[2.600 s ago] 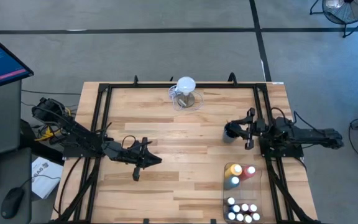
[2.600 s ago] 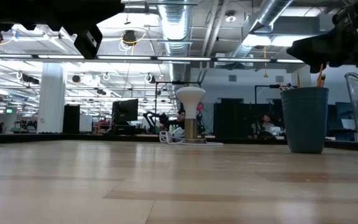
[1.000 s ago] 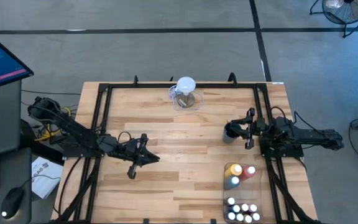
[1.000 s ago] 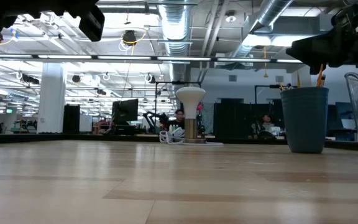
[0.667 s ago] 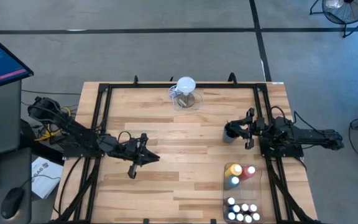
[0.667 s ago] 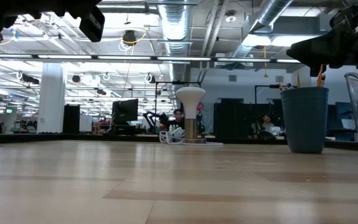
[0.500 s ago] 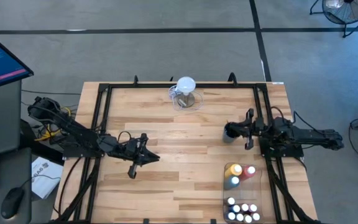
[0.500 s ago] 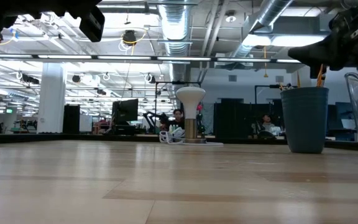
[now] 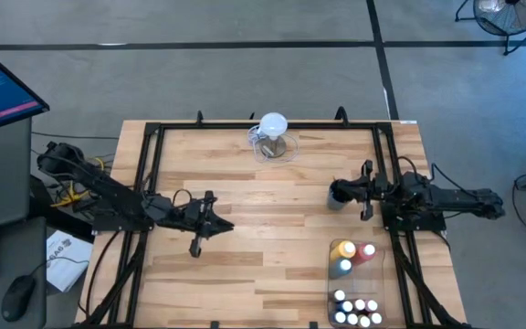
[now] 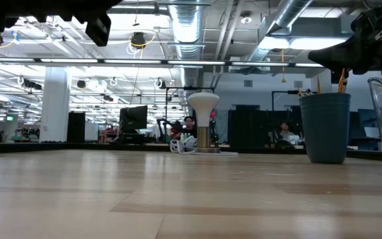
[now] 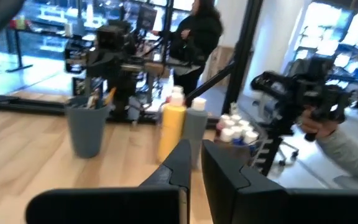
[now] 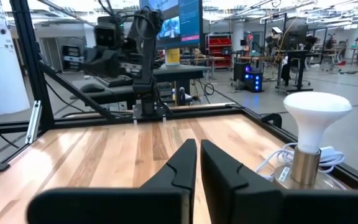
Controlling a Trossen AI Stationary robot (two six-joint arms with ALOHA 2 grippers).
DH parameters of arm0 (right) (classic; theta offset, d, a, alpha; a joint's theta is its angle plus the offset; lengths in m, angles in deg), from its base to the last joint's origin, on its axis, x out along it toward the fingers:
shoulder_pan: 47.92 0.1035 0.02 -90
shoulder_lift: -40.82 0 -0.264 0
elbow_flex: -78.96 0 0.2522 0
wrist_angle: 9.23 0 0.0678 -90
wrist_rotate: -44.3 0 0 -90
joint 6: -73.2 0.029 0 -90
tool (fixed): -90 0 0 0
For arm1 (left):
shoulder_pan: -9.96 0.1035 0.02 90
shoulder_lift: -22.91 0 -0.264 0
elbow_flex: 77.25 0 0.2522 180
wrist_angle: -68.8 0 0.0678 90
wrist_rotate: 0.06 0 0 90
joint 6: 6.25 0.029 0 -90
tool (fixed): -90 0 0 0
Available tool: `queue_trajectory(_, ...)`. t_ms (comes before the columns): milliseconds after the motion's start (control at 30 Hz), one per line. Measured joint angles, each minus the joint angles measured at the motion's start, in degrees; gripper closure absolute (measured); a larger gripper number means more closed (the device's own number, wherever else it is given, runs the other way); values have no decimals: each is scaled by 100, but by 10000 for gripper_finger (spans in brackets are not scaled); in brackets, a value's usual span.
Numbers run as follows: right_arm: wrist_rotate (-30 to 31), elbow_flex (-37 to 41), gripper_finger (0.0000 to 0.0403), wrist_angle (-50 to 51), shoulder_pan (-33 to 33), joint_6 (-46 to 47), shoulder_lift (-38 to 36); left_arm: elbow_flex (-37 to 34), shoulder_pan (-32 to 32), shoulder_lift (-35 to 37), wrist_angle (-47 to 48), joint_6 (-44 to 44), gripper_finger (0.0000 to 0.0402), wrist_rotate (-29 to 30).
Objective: Pick & Place Paint Supplies
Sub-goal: Return to Home Position
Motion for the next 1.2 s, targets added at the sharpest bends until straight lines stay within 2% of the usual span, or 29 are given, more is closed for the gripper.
queue_trajectory(233, 2, -3, 376, 10, 34, -1, 0, 2, 478, 1589, 2372, 14, 401, -401)
queue_trajectory(333, 4, -9, 374, 20, 33, -2, 0, -15, 488, 2333, 2921, 216, 401, -402)
queue_trajectory(567, 8, -11, 376, 22, 33, -1, 0, -888, 382, 3939, 2944, 576, 401, -367)
queue_trajectory(667, 8, -13, 374, 22, 33, -2, 0, -1356, 384, 4475, 2718, 575, 401, -309)
queue_trajectory(800, 9, -16, 372, 21, 33, -2, 0, -1712, 384, 5069, 2641, 752, 402, -516)
queue_trajectory(967, 10, -17, 372, 22, 33, -2, 0, -1887, 448, 5398, 2666, 995, 402, -797)
queue_trajectory(1200, 8, -20, 371, 22, 33, -2, 0, -2006, 535, 5404, 3051, 975, 401, -700)
